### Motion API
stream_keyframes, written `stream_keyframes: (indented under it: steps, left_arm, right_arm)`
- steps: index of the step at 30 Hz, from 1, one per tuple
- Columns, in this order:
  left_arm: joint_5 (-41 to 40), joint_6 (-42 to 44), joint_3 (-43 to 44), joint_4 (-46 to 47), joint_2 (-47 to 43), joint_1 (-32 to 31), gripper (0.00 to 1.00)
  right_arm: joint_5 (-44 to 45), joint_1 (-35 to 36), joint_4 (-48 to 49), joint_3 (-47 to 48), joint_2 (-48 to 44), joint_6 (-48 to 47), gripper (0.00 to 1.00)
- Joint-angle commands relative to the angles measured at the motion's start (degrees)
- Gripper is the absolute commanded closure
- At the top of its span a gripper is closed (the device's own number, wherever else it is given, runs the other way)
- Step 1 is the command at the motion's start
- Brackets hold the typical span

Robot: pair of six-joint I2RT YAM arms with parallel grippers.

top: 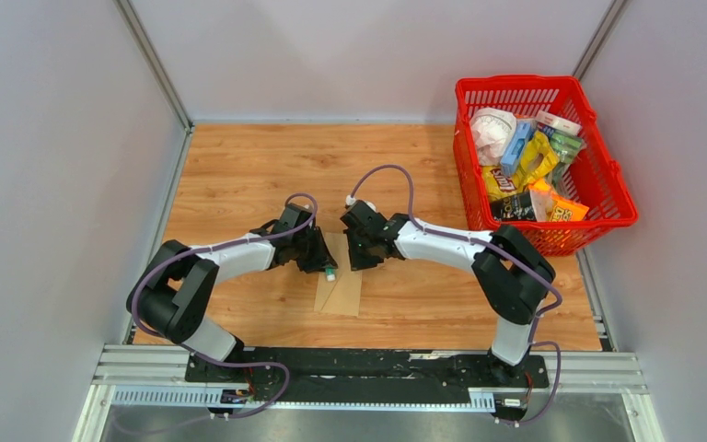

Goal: Place the letter into the envelope and seal it

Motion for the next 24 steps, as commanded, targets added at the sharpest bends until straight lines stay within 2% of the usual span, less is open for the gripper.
stream_keyframes:
  steps: [1,14,24]
  left_arm:
    - [-3.86,0.40,-0.04,-2.52,0.32,-0.35,1.00]
    - [-4.12,0.49,0.31,-3.13,-0.12,-0.26,1.00]
    - [-2.54,2.85,1.19,-4.62,-1.61,-0.35,1.00]
  right_arm:
    - [-4.18,0.41,3.50,3.82,0.07,0.40,1.00]
    - [-8.22,0.41,8.34,5.06,6.84,3.56,1.00]
    - [-3.74,0.59,2.11,5.76,9.04,5.14,1.00]
